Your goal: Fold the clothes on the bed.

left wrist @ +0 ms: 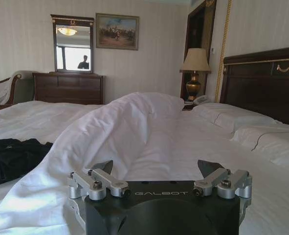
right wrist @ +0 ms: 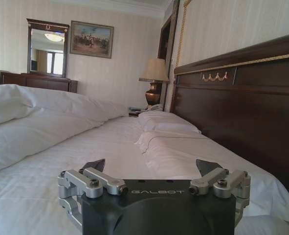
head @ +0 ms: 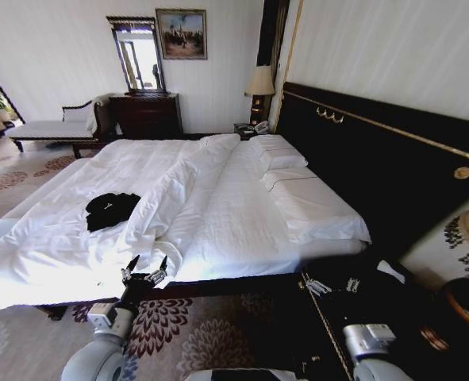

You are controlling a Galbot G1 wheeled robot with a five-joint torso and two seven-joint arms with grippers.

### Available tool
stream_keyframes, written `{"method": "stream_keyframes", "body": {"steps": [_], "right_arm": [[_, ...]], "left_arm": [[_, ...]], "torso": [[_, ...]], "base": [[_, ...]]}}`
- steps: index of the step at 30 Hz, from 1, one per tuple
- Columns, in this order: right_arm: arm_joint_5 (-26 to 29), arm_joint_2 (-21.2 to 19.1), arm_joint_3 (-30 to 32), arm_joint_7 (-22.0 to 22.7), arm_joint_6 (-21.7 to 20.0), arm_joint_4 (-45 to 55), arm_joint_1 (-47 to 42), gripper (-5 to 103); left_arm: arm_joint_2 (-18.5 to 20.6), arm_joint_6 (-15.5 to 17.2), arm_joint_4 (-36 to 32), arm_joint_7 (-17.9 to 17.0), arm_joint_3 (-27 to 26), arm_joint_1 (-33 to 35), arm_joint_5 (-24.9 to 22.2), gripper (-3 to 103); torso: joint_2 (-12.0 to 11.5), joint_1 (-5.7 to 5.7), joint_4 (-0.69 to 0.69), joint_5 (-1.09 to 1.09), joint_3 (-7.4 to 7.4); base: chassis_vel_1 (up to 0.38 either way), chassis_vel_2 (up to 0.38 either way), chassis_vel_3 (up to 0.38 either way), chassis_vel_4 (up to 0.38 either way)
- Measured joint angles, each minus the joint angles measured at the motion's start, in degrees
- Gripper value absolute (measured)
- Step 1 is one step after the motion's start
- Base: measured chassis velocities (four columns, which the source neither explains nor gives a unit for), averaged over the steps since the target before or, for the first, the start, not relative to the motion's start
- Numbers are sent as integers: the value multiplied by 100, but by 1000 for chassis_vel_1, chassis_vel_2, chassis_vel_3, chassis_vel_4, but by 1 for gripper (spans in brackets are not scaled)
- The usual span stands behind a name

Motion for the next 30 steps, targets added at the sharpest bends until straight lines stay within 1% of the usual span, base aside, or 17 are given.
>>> {"method": "stream_keyframes", "body": {"steps": [17,20,27,28,30], "right_arm": [[-30,6,-11,-2,-12,0,-1,100],[-59,9,-37,-1,-26,-9,4,100],[33,25,-95,9,-149,21,6,100],[36,25,-102,9,-164,22,14,100],[37,24,-105,10,-171,22,18,100]], "left_arm": [[-2,-19,-10,25,-17,8,0,99],[12,-56,-3,62,-115,41,-5,99],[22,-91,-4,54,-179,37,-123,99],[22,-100,-6,42,-176,23,-142,97],[23,-106,-8,30,-160,0,-154,99]], "torso": [[0,1,0,0,1],[-1,1,0,0,1],[0,0,0,-1,0],[0,0,0,0,0],[0,-1,0,0,0]], "base": [[-122,121,121,-116],[-106,90,101,-97],[-34,69,16,-72],[18,73,-38,-73],[57,87,-54,-85]]}}
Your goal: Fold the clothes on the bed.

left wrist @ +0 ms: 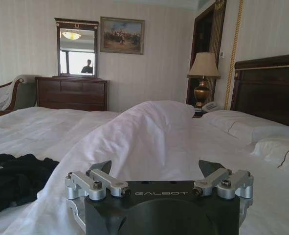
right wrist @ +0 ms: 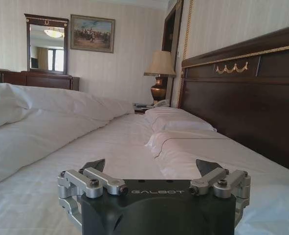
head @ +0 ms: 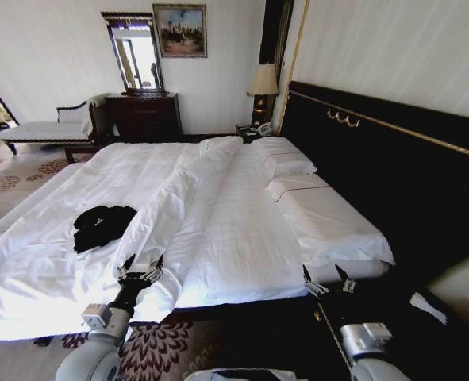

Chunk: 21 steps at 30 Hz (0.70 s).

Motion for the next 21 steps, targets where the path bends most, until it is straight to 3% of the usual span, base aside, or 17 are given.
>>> {"method": "stream_keyframes", "body": {"steps": [21], "right_arm": [[-164,52,-120,-24,-28,-81,20,100]], "left_arm": [[23,-29,9,11,-126,21,5,100]], "torso": [[0,0,0,-1,0]], "base": [[110,121,-111,-122]]}}
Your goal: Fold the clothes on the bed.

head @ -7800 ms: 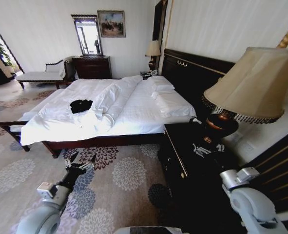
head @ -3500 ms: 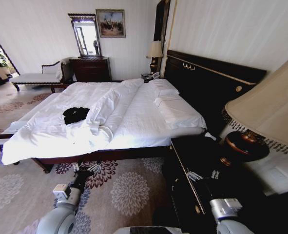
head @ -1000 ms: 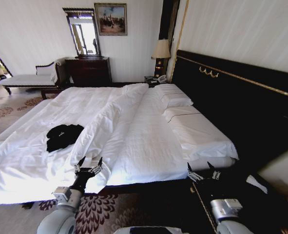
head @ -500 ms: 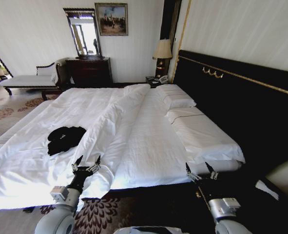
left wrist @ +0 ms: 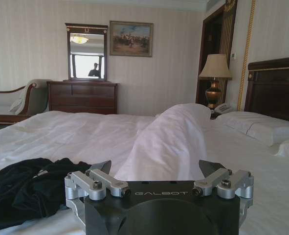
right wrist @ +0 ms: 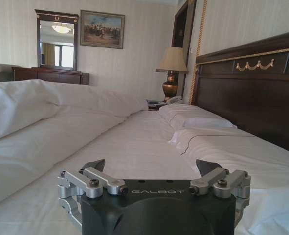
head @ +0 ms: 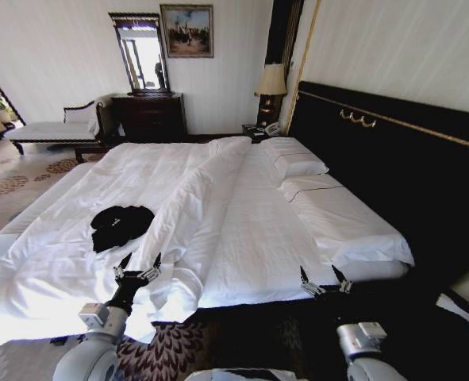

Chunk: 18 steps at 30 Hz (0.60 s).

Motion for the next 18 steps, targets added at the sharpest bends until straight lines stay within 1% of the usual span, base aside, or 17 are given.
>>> {"method": "stream_keyframes", "body": {"steps": [8,9,11,14,15,17,18], "right_arm": [[-23,-1,-1,-17,-8,9,-20,100],[-23,-5,1,-19,-8,9,-24,100],[-24,-11,1,-23,-8,10,-29,100],[-26,-13,-3,-27,-8,20,-29,100],[-29,-14,-8,-27,-8,23,-29,100],[-34,-14,-11,-28,-8,23,-28,100],[-37,-14,-11,-28,-8,24,-28,100]], "left_arm": [[-11,-14,1,16,25,2,0,100],[-11,-14,2,17,30,-1,1,103],[-14,-15,3,17,34,-2,3,99],[-18,-15,5,19,34,8,12,99],[-22,-16,6,23,33,21,17,96],[-24,-17,7,27,30,31,19,99],[-24,-17,8,27,29,31,19,103]], "torso": [[0,0,0,0,0],[0,0,0,0,0],[0,1,0,0,0],[0,1,0,0,0],[0,1,0,0,0],[0,1,0,1,0],[0,1,0,0,0]], "base": [[120,125,-132,-127],[124,139,-124,-116],[127,141,-122,-128],[124,132,-123,-134],[122,129,-127,-150],[131,124,-148,-148],[140,120,-146,-150]]}}
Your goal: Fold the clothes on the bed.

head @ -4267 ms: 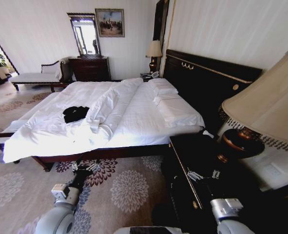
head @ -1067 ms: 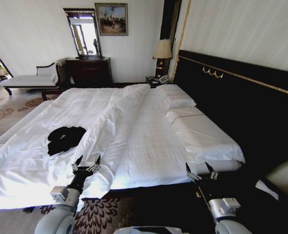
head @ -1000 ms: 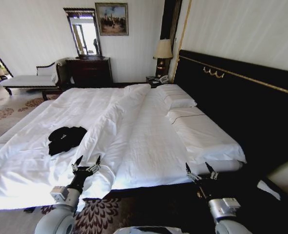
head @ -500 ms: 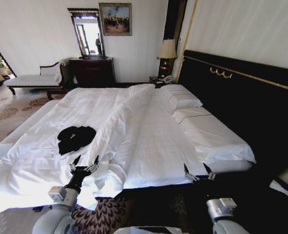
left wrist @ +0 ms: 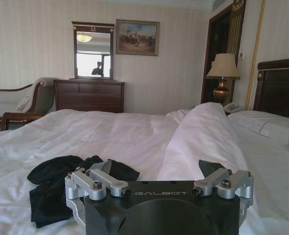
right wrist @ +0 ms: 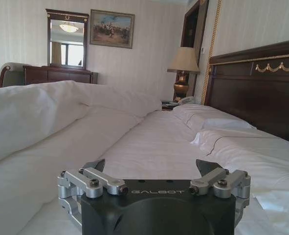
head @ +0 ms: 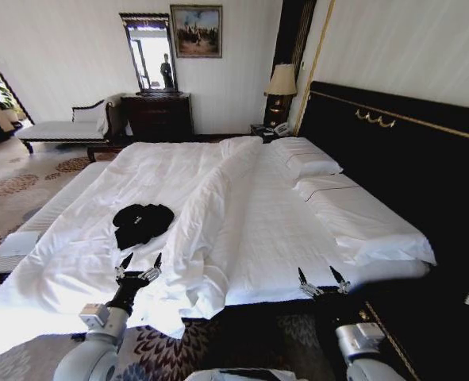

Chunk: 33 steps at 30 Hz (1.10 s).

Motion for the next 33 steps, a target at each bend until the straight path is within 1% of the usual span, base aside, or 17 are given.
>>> {"method": "stream_keyframes", "body": {"steps": [3,4,5,9,33], "right_arm": [[-7,0,0,-8,2,0,-1,100],[-14,2,0,-18,6,0,-2,100],[-16,5,0,-20,9,0,-2,100],[-34,23,-15,-22,19,-4,0,100],[-103,83,-40,-17,53,23,-25,100]], "left_arm": [[-1,-1,1,0,-1,-6,1,101],[-2,-4,2,1,-2,-12,4,98],[-2,-7,5,0,-5,-12,9,102],[-5,-19,9,6,-39,11,12,99],[-52,-71,2,38,-69,109,18,99]], "torso": [[0,0,0,0,0],[0,0,0,0,0],[0,0,0,0,0],[0,0,1,-1,0],[0,0,1,-1,0]], "base": [[126,134,-144,-144],[148,154,-144,-142],[156,160,-144,-142],[148,147,-140,-129],[157,156,-154,-157]]}}
